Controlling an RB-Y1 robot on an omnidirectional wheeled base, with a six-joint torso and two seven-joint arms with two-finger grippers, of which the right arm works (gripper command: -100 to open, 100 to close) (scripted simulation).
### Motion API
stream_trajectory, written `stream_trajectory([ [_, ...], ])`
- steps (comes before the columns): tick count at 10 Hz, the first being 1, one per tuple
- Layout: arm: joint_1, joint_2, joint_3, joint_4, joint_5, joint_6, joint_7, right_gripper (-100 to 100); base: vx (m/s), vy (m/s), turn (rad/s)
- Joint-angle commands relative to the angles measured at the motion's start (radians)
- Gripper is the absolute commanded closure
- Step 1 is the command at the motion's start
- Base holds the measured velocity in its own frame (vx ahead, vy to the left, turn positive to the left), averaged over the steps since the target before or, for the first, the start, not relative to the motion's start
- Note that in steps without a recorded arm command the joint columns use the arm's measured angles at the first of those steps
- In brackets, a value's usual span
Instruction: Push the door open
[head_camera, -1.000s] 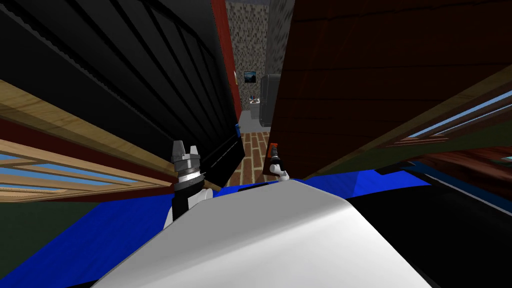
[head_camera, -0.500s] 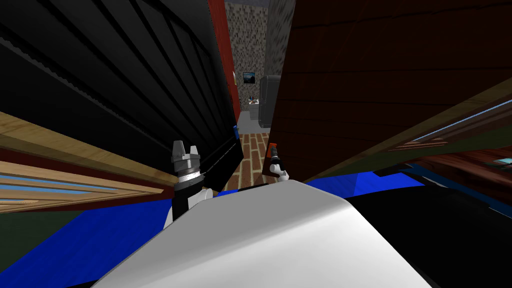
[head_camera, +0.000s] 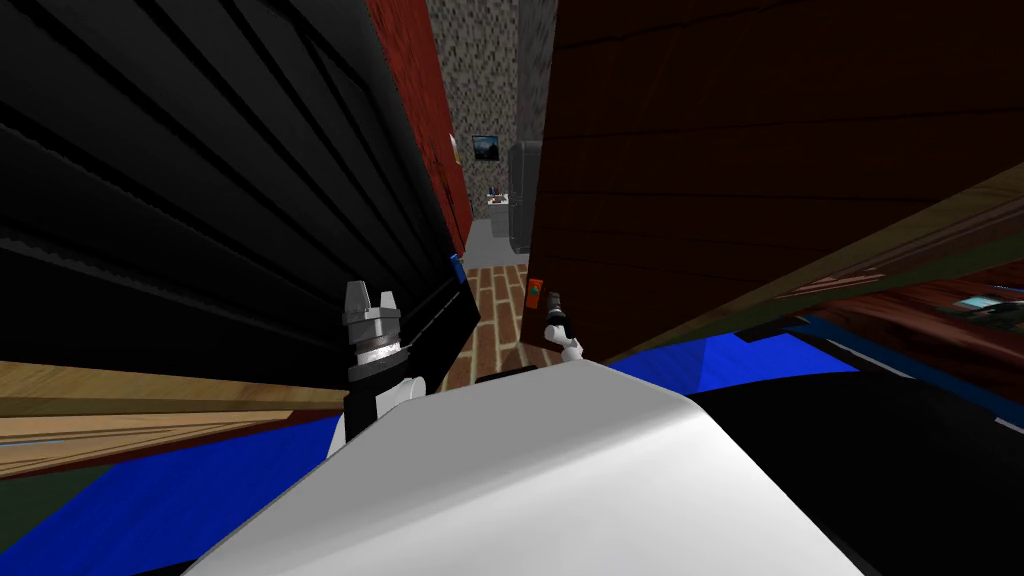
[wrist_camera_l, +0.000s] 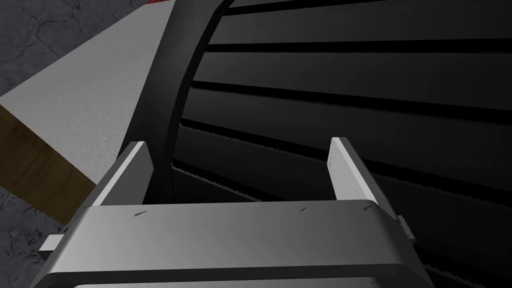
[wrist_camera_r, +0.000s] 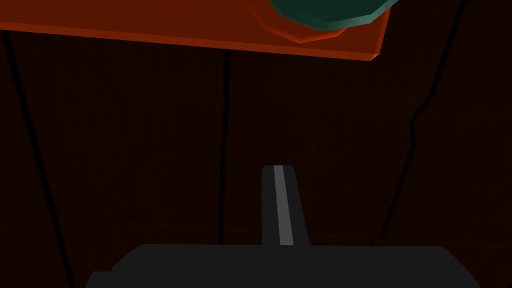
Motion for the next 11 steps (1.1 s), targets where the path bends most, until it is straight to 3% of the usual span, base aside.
stream_trajectory([
  [1, -0.001, -0.024, 0.001, -0.005, -0.027, -0.004, 0.028, -100, -0.094, -0.103, 0.013],
  [6, -0.007, -0.068, 0.008, 0.001, -0.109, -0.036, 0.102, -100, -0.066, -0.09, 0.01],
  [11, -0.014, -0.077, 0.015, 0.007, -0.196, -0.07, 0.18, -100, -0.053, -0.062, 0.014],
])
